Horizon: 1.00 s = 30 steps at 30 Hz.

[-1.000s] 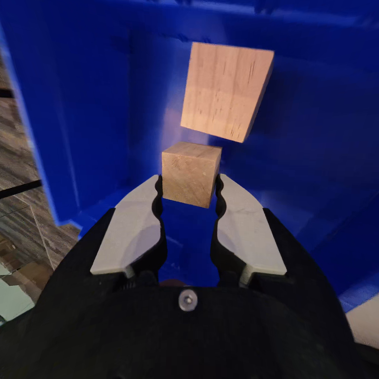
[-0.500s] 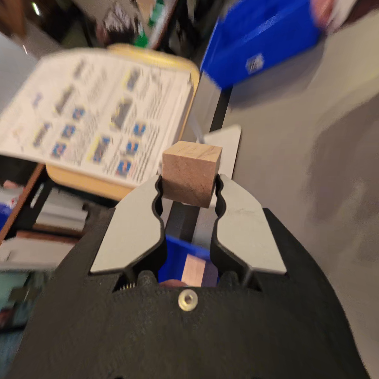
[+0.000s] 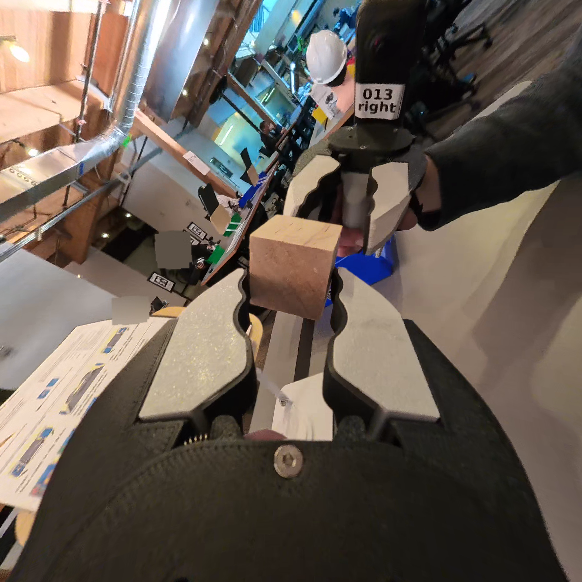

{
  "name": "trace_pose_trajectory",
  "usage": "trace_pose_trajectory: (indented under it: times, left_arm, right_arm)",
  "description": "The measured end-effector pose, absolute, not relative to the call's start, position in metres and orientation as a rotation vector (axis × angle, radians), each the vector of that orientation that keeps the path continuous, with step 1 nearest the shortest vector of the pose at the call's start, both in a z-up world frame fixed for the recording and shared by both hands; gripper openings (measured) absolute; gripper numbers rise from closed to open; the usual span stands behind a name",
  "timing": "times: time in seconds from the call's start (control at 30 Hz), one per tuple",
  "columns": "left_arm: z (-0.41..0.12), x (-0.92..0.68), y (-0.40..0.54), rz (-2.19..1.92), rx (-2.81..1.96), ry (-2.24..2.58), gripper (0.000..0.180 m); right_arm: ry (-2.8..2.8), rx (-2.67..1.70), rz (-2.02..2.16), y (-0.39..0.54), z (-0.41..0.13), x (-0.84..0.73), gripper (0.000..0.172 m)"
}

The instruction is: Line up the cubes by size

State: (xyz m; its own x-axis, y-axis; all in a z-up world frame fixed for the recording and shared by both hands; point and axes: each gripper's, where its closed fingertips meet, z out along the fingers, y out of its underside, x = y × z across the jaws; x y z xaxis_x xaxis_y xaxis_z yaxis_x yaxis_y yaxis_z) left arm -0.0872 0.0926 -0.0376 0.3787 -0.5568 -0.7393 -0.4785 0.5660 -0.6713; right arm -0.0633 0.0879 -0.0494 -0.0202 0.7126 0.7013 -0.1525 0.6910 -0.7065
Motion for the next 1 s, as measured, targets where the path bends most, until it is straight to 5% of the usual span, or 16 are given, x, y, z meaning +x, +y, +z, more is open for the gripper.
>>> trace_pose_trajectory:
  times: [1.0]
  left_arm:
    - [-0.043, -0.055, 0.082, -0.18, -1.006, 1.277, 0.046]
  right_arm:
    - [-1.408, -0.416, 0.836, 0.068, -0.022, -0.042, 0.043]
